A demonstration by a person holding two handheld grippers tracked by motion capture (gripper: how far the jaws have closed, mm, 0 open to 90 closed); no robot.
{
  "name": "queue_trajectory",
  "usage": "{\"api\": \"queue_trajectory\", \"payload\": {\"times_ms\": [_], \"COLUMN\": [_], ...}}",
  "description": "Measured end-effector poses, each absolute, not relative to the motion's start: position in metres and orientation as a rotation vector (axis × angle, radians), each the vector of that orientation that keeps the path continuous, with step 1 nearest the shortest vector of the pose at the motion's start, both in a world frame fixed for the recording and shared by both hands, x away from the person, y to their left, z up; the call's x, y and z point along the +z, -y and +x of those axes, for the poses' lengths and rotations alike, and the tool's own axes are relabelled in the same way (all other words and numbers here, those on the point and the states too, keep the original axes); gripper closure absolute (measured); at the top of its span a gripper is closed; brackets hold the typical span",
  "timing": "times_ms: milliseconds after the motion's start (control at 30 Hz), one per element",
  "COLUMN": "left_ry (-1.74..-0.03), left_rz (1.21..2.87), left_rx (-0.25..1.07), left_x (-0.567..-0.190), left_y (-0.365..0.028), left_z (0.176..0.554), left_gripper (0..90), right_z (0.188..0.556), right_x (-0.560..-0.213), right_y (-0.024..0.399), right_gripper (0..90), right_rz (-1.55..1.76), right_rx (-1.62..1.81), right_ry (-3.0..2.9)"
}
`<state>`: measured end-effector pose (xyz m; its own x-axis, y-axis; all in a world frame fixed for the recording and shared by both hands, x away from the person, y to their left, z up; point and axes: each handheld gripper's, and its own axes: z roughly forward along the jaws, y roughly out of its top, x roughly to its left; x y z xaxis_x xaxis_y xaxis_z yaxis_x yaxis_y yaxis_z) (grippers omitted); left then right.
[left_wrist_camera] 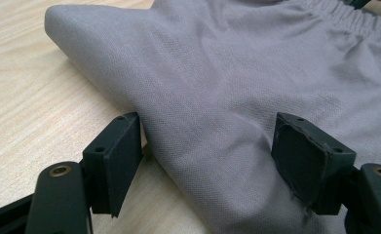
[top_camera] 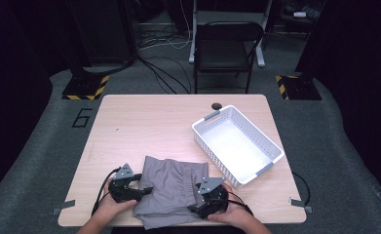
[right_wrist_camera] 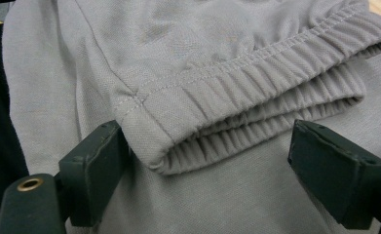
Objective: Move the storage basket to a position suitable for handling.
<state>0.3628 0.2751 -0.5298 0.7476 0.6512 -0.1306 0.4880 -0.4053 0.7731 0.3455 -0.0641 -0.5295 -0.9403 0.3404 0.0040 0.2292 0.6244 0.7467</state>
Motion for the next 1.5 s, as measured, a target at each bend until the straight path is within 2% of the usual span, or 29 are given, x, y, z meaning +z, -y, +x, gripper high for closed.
{"api": "queue_trajectory", "payload": {"times_ms": [467,1100,1500], "left_ry": [-0.895,-0.887,-0.894], "left_rz": [2.082,2.125,2.117], "left_rx": [0.241,0.222,0.232], "left_x": [-0.527,-0.525,-0.525], "left_y": [-0.276,-0.273,-0.273], "left_z": [0.363,0.366,0.365], "left_gripper": [25.6,26.9,26.7], "right_z": [0.343,0.339,0.328], "right_x": [-0.529,-0.521,-0.492], "right_y": [0.063,0.062,0.073], "right_gripper": [15.5,26.6,35.2], "right_rz": [0.518,0.547,0.705], "right_rx": [1.206,1.155,1.188], "right_ry": [-2.687,-2.714,-2.612]}}
